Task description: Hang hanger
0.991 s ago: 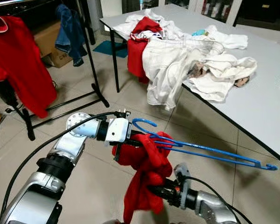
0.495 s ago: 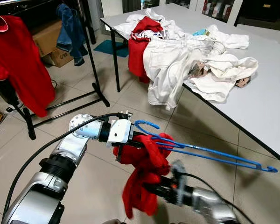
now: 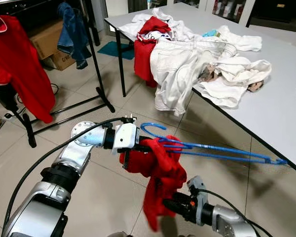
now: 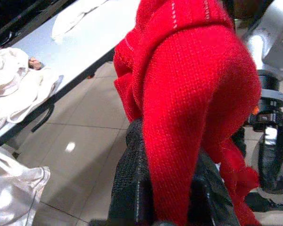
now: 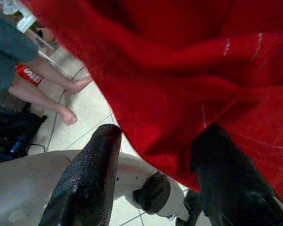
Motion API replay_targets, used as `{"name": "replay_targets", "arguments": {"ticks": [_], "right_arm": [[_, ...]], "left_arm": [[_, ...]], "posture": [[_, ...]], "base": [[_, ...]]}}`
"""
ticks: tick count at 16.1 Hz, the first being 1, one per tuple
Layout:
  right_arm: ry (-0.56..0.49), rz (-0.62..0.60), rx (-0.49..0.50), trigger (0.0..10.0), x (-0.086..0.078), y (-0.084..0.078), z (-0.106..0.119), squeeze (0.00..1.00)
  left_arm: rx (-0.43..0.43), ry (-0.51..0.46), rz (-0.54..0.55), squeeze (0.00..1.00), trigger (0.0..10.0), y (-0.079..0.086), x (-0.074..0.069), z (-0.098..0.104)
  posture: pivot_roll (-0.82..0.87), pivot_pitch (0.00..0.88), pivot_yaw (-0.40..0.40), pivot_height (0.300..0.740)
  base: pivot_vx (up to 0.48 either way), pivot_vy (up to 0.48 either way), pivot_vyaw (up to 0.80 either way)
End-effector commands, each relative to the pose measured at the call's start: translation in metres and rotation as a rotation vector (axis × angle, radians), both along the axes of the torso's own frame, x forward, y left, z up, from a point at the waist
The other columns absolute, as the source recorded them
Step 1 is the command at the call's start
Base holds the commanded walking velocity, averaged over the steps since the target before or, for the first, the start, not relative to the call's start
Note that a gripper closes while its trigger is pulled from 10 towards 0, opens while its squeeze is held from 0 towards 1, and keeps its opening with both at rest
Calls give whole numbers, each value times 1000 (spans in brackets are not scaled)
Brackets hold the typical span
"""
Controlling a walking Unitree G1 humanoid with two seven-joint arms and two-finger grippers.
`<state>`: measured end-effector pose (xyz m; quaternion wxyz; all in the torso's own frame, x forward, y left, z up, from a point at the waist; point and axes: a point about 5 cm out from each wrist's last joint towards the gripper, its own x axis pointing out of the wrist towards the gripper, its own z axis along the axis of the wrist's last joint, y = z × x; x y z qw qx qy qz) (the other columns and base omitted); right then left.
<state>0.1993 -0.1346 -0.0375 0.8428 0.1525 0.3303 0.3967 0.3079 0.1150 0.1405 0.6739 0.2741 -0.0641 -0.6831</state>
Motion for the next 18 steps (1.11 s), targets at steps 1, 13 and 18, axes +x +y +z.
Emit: {"name": "replay_targets", "arguments": {"ticks": [1,13,18], "right_arm": [[-29,-26,-18,10000,6,2,3,0],[-200,-135,-65,0,33,12,14,0],[-217,-227,-76,0,31,-12,12,0]], "left_arm": [[-10,-50,15,0,10000,2,6,12],[-10,-54,16,0,10000,2,6,11],[-10,-59,16,0,10000,1,7,11]], "posture": [[-120,0,27,740],[-110,0,26,740],[-118,0,28,740]], "base": [[0,0,0],[0,0,0],[0,0,0]]}}
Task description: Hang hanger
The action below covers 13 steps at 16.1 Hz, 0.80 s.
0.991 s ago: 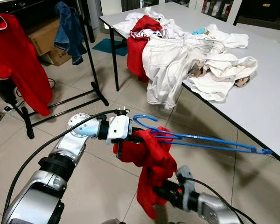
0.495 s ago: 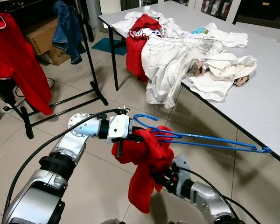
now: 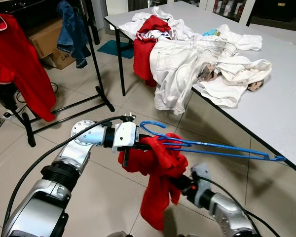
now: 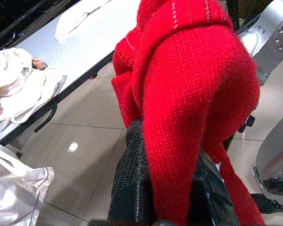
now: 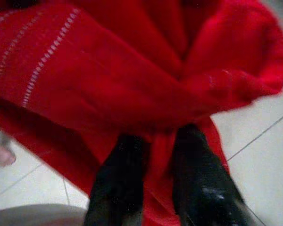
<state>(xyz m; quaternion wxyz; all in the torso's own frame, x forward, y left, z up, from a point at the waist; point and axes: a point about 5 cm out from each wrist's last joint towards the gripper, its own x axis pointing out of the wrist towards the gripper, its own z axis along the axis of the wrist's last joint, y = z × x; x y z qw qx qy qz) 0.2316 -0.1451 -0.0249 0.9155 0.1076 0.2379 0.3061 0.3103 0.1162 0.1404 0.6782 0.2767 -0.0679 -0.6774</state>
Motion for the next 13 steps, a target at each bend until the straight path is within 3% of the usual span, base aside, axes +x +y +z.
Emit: {"name": "replay_targets", "arguments": {"ticks": [1,7,13], "right_arm": [[-9,-41,22,0,-1,-5,0,0],[-28,-119,51,0,0,-17,2,0],[-145,-337,65,0,16,-44,19,0]], "left_arm": [[-6,-49,5,0,10000,-1,5,11],[-20,-53,36,0,10000,1,7,10],[-120,-21,147,0,10000,2,6,2]], "posture": [[-120,0,28,740],[-116,0,27,740],[-121,0,33,740]], "base": [[0,0,0],[0,0,0],[0,0,0]]}}
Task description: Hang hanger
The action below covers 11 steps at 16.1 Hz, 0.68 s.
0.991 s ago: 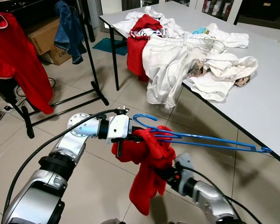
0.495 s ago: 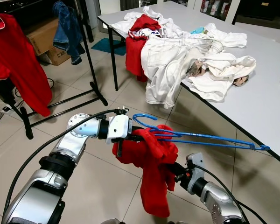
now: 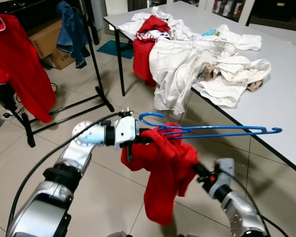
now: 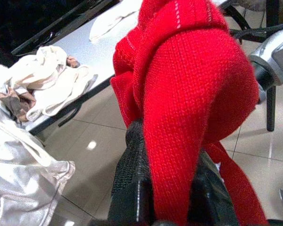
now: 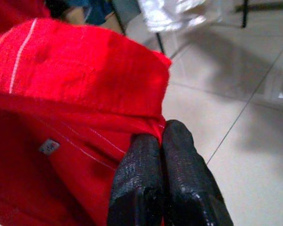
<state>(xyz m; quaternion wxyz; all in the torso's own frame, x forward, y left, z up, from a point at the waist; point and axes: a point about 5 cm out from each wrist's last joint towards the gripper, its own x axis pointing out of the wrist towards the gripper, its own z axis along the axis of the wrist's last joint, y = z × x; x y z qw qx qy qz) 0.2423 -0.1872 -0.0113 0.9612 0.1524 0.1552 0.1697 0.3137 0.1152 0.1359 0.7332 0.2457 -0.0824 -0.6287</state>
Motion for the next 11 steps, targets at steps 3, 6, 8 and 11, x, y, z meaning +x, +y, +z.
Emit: {"name": "replay_targets", "arguments": {"ticks": [3,6,8,11], "right_arm": [[-111,-79,33,0,11,-8,17,0],[-183,-121,43,0,17,-15,30,0],[-245,-161,26,0,22,-24,42,0],[-311,-266,-16,0,28,-39,56,0]], "left_arm": [[-29,-14,57,0,10000,5,2,2],[-36,4,79,0,10000,6,0,-3],[-52,17,90,0,10000,3,-1,-6],[-115,52,128,0,10000,-1,-3,-10]], "posture": [[-113,0,27,740],[-119,0,29,740],[-128,0,32,740],[-139,0,41,740]], "base": [[0,0,0],[0,0,0],[0,0,0],[0,0,0]]}}
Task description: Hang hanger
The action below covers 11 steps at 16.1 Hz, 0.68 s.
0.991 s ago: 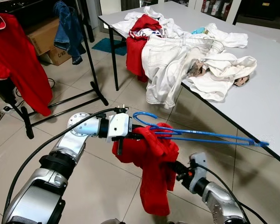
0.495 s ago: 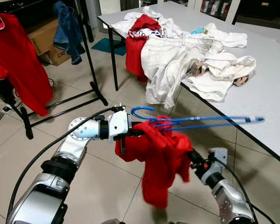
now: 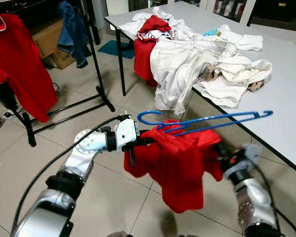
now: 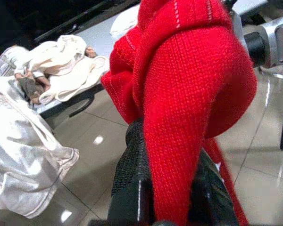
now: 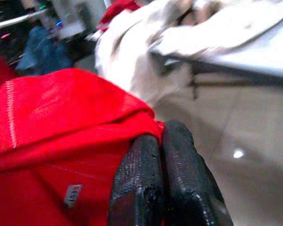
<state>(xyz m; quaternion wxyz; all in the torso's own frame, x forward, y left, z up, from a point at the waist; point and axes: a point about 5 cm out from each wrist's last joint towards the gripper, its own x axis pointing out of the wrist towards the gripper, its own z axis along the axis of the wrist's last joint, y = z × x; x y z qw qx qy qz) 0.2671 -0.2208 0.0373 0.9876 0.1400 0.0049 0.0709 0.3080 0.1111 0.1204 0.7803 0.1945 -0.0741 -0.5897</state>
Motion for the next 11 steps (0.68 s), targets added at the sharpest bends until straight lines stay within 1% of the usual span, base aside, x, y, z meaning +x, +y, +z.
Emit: {"name": "replay_targets", "arguments": {"ticks": [1,2,4,7,9,11], "right_arm": [[-58,-64,-24,0,5,-11,13,0],[-73,-85,-33,0,6,-14,17,0],[-118,-135,-44,0,9,-19,27,0],[-197,-202,-54,0,14,-24,46,0],[-236,-250,-51,0,18,-29,58,0],[-261,-273,-53,0,22,-32,66,0]], "left_arm": [[-36,0,21,0,10000,1,0,3],[-36,1,25,0,10000,-1,-3,-1],[-46,8,70,0,10000,-3,-7,-10],[-103,96,100,0,10000,-1,-15,-17],[-98,141,83,0,10000,0,-24,-26],[-110,171,101,0,10000,-2,-29,-32]], "posture": [[-142,0,42,740],[-142,0,42,740],[-140,0,44,740],[-137,0,45,740],[-135,0,46,740],[-135,0,48,740]], "base": [[0,0,0],[0,0,0],[0,0,0],[0,0,0],[0,0,0],[0,0,0]]}}
